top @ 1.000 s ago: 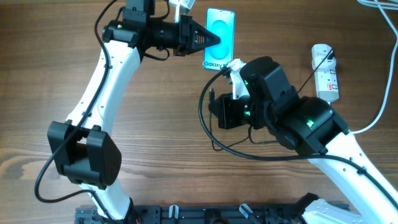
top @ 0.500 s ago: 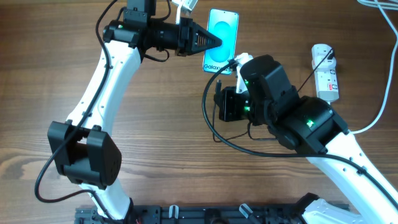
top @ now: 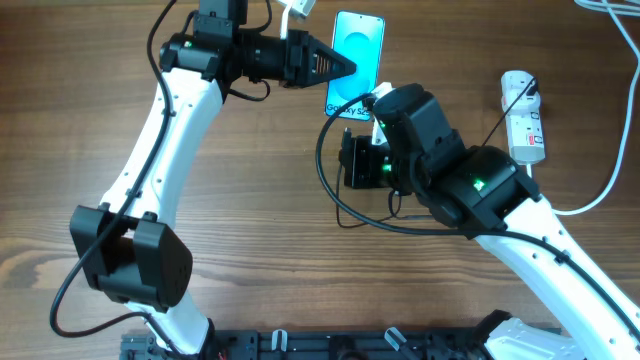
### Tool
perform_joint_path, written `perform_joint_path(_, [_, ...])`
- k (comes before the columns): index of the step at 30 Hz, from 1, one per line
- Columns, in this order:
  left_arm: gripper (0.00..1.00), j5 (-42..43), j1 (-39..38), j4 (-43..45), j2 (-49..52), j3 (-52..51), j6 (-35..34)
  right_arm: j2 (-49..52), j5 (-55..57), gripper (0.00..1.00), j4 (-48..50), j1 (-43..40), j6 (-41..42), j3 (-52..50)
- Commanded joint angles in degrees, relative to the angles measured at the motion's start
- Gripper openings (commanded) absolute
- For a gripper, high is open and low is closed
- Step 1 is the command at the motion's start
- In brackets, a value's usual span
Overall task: Plug charger to phone and switch on socket
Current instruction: 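Push the USB-C plug up into the phone's bottom port with the right gripper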
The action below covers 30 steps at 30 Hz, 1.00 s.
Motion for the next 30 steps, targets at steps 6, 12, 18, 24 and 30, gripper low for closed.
perform_joint_path(6, [0.04,0.52,-0.68,0.04,-2.21,1.01,1.44,0.11,1.18,0.05,1.55,0.11,-0.50,0.81])
perform_joint_path(12, [0.04,0.52,-0.68,-0.20,-2.21,1.01,2.12,0.11,3.13,0.05,1.16,0.11,-0.83,0.81])
perform_joint_path(18, [0.04,0.50,-0.66,-1.03,-2.21,1.01,2.73,0.11,4.15,0.04,1.14,0.11,-1.11,0.81])
perform_joint_path(24, [0.04,0.52,-0.66,-1.01,-2.21,1.01,2.71,0.15,3.93,0.05,1.11,0.11,-0.92,0.79])
perform_joint_path(30, [0.04,0.57,-0.66,-1.03,-2.21,1.01,2.67,0.15,3.48,0.05,1.07,0.11,-0.85,0.79])
